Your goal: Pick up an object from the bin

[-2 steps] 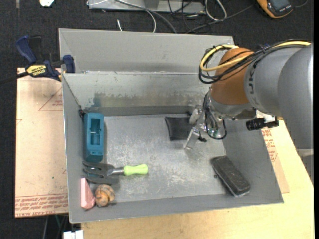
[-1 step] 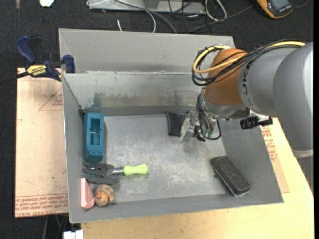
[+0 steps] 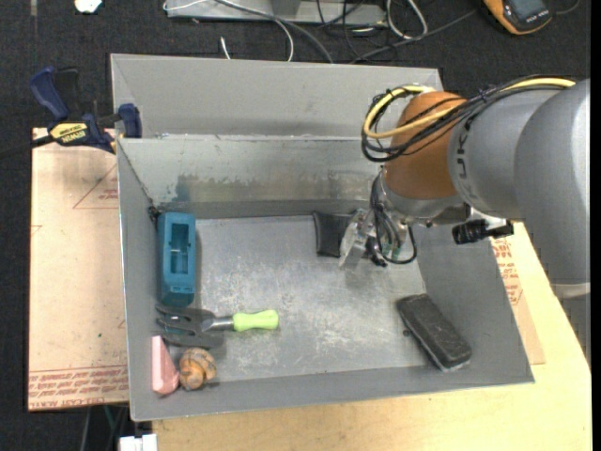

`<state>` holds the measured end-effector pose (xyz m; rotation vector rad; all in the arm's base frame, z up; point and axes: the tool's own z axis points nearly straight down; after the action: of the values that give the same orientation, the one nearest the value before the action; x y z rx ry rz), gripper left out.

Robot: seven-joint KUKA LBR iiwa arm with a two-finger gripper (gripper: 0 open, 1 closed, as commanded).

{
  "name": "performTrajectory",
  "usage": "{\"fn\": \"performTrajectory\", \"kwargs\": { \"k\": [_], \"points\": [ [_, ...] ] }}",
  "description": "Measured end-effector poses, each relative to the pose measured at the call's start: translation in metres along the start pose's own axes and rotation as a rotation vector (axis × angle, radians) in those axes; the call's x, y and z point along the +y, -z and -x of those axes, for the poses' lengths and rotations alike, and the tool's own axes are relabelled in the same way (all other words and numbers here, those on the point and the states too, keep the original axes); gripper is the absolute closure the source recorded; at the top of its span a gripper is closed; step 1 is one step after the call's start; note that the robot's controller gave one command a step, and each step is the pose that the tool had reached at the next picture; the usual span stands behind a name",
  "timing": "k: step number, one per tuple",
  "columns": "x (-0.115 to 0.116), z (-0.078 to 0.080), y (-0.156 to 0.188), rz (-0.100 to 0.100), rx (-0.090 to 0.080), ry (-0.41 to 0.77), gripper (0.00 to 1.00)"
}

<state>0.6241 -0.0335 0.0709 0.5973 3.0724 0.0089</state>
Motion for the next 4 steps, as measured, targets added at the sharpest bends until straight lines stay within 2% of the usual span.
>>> {"fn": "performTrajectory", "kwargs": {
  "k": [2,4],
  "points": [
    [0.001,0.000,0.001,0.000,-0.001,0.002,1.00],
    [0.001,0.000,0.019,0.001,-0.002,0.002,1.00]
  ]
}}
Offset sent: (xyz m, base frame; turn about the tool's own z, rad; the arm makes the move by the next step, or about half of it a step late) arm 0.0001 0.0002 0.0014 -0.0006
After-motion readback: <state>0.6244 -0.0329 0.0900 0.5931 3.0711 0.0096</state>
